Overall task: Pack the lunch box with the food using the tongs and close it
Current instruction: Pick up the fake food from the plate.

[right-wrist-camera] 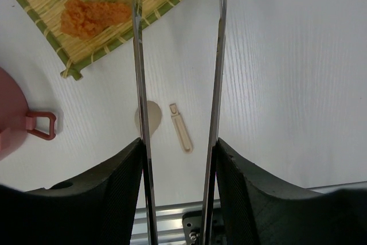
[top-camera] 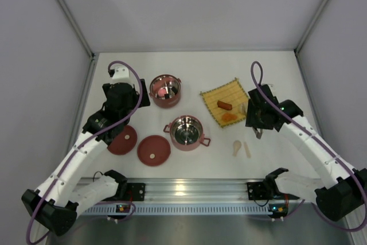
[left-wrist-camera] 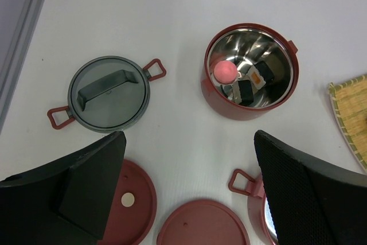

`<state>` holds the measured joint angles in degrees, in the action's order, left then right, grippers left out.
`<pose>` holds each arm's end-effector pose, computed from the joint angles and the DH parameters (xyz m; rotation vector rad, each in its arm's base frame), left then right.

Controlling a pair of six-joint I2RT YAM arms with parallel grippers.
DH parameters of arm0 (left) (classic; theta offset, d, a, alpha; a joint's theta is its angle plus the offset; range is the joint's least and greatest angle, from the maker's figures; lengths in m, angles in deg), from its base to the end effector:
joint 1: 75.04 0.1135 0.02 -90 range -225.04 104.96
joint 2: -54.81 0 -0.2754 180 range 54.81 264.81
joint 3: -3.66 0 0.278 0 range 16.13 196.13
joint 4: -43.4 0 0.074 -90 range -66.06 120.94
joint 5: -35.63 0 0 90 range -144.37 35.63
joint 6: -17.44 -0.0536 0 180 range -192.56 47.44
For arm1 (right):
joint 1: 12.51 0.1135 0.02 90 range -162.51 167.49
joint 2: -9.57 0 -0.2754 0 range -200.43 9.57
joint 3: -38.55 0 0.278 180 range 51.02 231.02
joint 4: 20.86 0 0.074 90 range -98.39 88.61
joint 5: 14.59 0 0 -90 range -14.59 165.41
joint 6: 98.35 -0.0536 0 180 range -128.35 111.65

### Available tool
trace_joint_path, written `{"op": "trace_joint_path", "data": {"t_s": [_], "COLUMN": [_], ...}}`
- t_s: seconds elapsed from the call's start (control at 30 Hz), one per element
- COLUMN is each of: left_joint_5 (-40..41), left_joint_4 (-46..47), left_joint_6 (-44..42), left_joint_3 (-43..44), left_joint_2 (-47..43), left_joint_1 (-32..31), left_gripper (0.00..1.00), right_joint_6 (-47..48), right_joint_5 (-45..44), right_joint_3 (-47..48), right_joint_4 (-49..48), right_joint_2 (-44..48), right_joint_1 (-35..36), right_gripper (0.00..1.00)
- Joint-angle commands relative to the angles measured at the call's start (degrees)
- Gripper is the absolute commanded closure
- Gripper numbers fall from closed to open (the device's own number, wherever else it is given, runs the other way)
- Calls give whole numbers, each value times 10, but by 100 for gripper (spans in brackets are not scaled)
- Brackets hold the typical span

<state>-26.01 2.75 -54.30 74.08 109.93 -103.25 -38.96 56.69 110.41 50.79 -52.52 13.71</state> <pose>0.2237 -0.0911 0.3609 -0.1402 1.9522 -0.0337 0.2084 0.0835 0.2940 0.2035 2.5528 -0.0660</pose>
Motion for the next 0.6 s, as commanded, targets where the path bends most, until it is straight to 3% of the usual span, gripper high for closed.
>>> {"op": "trace_joint_path", "data": {"t_s": [0.0,0.57], "left_joint_5": [1,4], "left_joint_4": [13,12], "left_joint_6": [1,1], "left_joint_3": [11,11], "left_joint_2": [-11,-5], "left_joint_1": [1,0], "left_gripper": [1,1], "right_joint_6": [9,20], "right_joint_5": [20,23], "right_joint_3": [-7,-6], "right_joint_4": [-51,-83], "right_joint_2": [-16,-37], "right_joint_1": [-13,-20], "right_gripper": [50,50]}}
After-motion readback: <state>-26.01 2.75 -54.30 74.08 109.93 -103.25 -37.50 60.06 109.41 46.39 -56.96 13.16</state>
